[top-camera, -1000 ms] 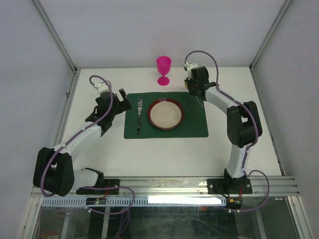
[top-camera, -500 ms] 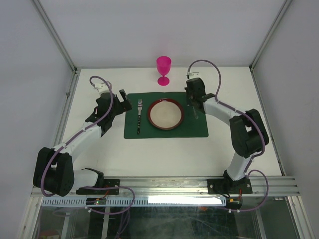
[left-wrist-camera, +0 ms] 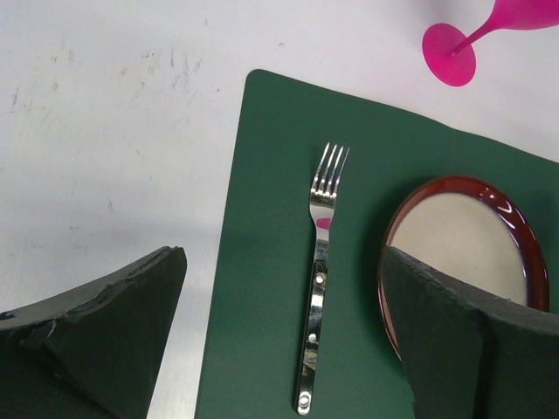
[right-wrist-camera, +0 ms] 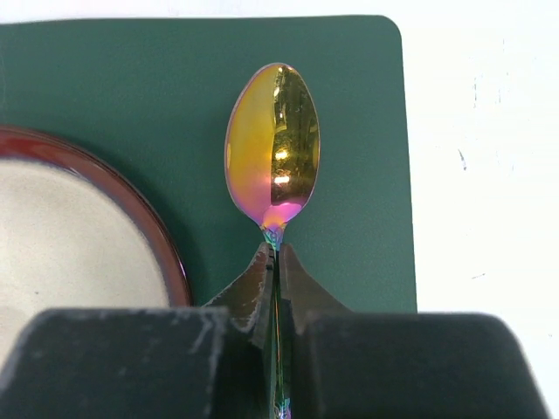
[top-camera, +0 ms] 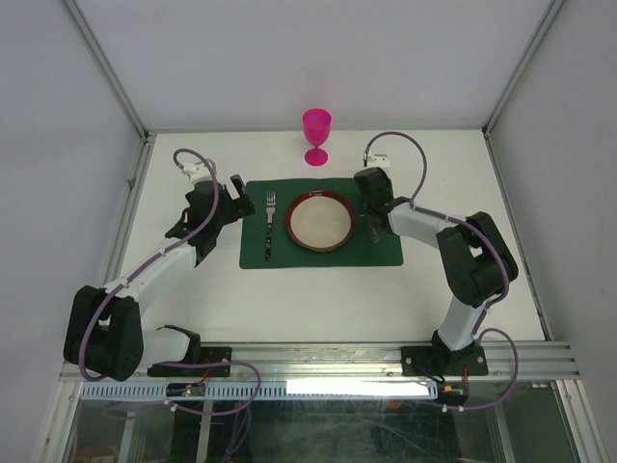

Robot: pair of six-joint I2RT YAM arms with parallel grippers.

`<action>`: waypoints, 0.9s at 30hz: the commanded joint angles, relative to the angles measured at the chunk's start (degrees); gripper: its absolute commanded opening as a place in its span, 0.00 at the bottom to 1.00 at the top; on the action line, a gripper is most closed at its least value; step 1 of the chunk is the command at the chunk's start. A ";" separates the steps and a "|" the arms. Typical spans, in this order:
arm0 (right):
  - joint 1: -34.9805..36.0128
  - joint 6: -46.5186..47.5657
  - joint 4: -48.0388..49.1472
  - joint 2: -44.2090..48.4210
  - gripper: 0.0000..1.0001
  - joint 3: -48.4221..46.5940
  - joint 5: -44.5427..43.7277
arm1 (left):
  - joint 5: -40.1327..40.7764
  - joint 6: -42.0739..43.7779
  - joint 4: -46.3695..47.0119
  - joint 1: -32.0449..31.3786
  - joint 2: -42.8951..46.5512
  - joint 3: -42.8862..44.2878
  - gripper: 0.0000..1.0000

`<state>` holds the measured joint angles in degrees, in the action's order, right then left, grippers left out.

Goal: Set the dinner table for one person
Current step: Place the spoon on the napkin.

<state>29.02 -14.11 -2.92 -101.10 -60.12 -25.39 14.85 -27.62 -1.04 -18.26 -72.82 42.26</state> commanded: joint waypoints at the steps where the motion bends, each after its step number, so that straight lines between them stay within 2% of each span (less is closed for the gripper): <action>1: 0.39 -1.81 6.43 -0.32 0.00 -1.22 -2.74 | -0.61 0.28 2.88 0.55 1.25 0.16 0.99; 27: 2.63 -3.05 6.76 -6.16 0.00 -2.77 -1.76 | 0.49 0.77 3.24 0.59 0.79 -0.78 0.99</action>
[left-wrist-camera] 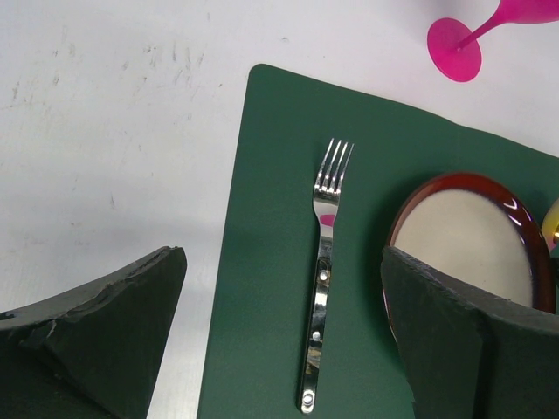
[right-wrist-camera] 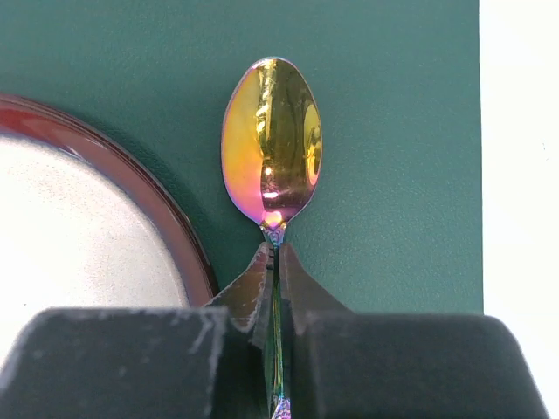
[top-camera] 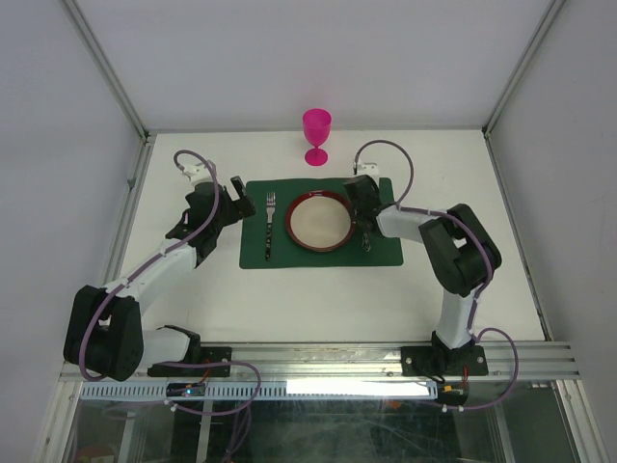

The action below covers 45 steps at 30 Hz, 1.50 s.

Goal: Set the dinner table for one person
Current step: Place the spoon on the napkin.

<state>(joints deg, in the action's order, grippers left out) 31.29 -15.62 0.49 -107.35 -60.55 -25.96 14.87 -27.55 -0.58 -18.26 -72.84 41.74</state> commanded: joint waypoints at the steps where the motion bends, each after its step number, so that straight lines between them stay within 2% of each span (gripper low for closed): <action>1: 0.35 -1.52 3.25 -0.08 0.00 -2.44 -1.32 | 0.40 0.71 2.73 0.57 0.78 -0.17 0.99; 20: 0.64 -1.63 1.87 1.08 0.00 -2.11 -2.44 | 0.07 0.44 2.75 0.62 1.20 -0.37 0.99; 24: 1.04 -1.70 1.04 1.33 0.24 -2.16 -3.12 | -0.02 0.41 2.78 0.63 1.64 -0.61 0.99; 27: 1.52 -1.49 0.48 1.74 0.33 -2.45 -3.58 | -0.10 0.39 2.69 0.55 2.18 -0.76 0.99; 37: 3.61 0.74 -2.23 6.62 0.37 -4.43 -8.59 | -0.31 0.16 2.24 0.59 3.69 -0.85 0.99; 44: 3.70 7.24 -5.90 12.57 0.38 -10.42 -11.19 | -0.90 -0.31 2.42 0.59 3.42 0.08 0.99; 45: 3.69 8.34 -6.07 13.13 0.41 -11.15 -11.31 | -0.83 -0.24 2.42 0.58 3.47 0.14 0.99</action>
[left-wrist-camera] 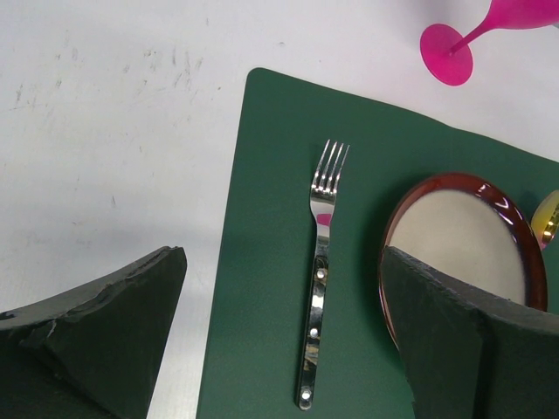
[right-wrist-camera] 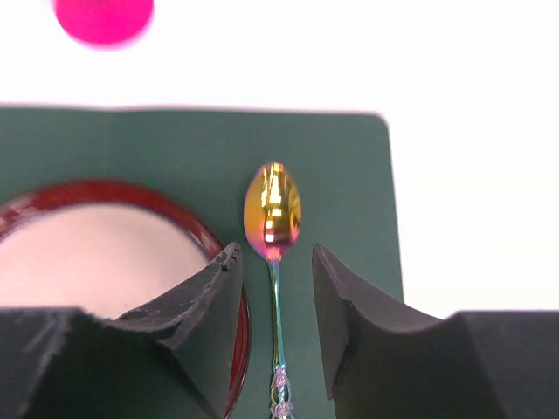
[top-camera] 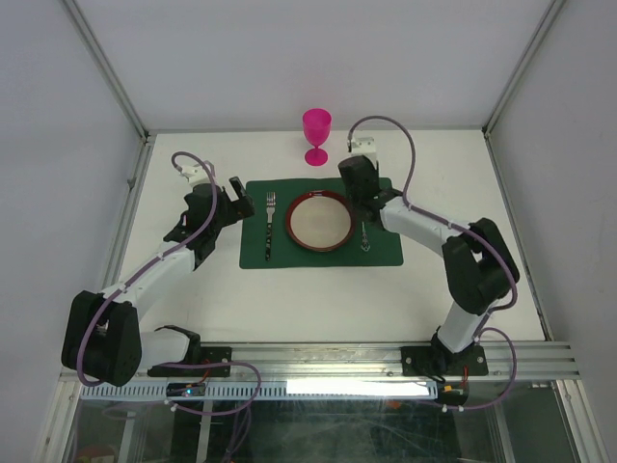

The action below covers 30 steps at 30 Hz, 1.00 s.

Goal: Set the dinner table for one person
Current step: Place the spoon on the napkin, then adjust the spoon at the center of the board.

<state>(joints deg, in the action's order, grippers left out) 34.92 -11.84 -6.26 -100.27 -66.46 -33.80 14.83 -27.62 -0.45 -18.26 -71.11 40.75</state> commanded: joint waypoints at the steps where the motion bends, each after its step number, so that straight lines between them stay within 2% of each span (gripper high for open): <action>1: 0.06 5.24 0.64 6.53 0.45 -6.13 -3.55 | -0.69 -0.25 2.29 0.57 1.91 1.21 0.99; 5: -0.22 9.18 0.68 6.43 0.51 -9.77 -2.39 | -0.61 -0.07 2.47 0.59 2.12 1.92 0.99; 18: -1.87 17.30 -4.36 -10.02 0.52 -33.75 1.49 | 0.41 0.75 1.36 0.59 3.32 2.57 0.99; 24: -4.44 16.68 -0.99 -11.11 0.52 -30.99 3.00 | 0.90 0.91 1.33 0.55 3.11 2.18 0.99; 30: -6.00 16.25 -2.24 -13.80 0.52 -33.41 4.65 | 1.52 0.99 1.24 0.58 3.01 1.80 0.99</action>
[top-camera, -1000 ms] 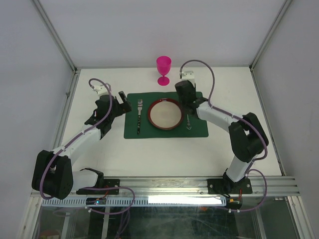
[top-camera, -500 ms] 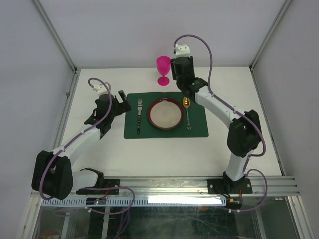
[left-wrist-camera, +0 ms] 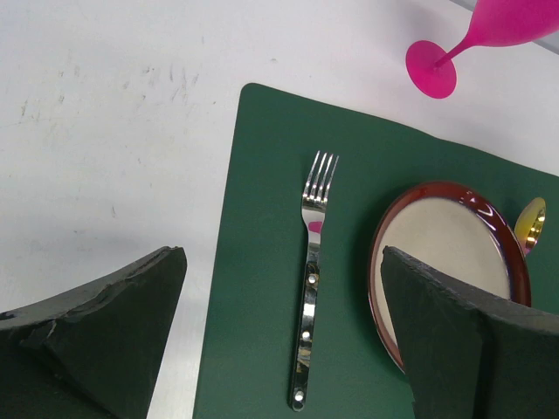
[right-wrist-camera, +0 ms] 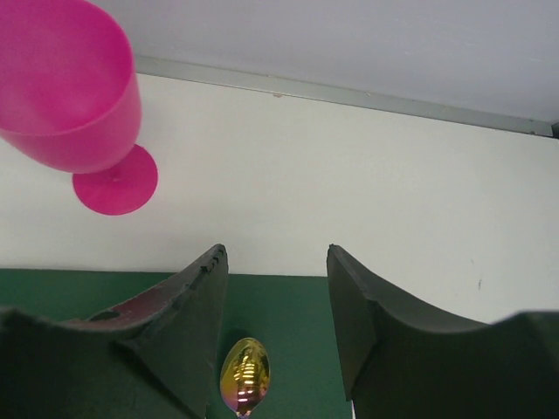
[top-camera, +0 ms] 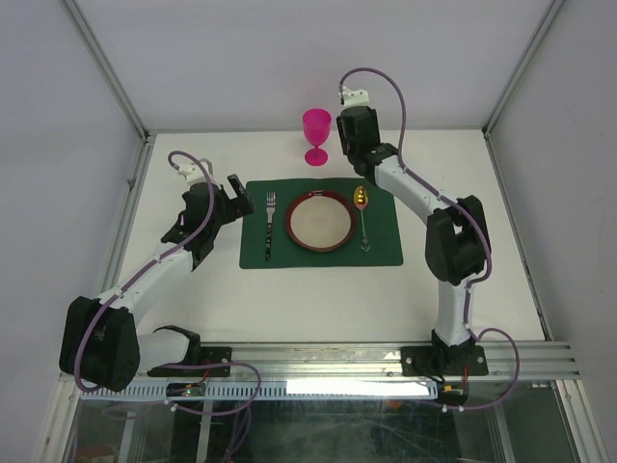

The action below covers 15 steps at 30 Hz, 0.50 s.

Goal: Set the dinner table for one person
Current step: Adjust the spoon at the center of the board.

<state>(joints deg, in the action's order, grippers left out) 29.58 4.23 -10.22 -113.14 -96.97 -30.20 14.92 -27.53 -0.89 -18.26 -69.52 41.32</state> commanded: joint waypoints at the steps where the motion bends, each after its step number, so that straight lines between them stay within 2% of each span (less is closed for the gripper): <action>1: -0.79 0.43 1.89 -1.20 0.52 -3.36 1.22 | 1.62 0.82 1.72 0.59 1.40 1.22 0.99; 8: -1.50 0.44 -2.68 -8.53 0.52 -13.60 3.69 | 1.40 0.81 1.83 0.57 1.01 1.06 0.99; 13: -1.61 2.34 -1.96 -12.40 0.52 -19.91 5.02 | 2.30 1.23 1.86 0.57 1.14 0.75 0.99; 15: -1.69 3.15 -4.06 -15.18 0.52 -24.97 4.51 | 2.45 1.33 1.85 0.59 1.06 0.69 0.99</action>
<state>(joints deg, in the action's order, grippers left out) 28.03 5.08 -14.02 -125.56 -112.88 -26.22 15.57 -27.44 -0.89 -18.26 -69.52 41.32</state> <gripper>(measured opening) 0.522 0.990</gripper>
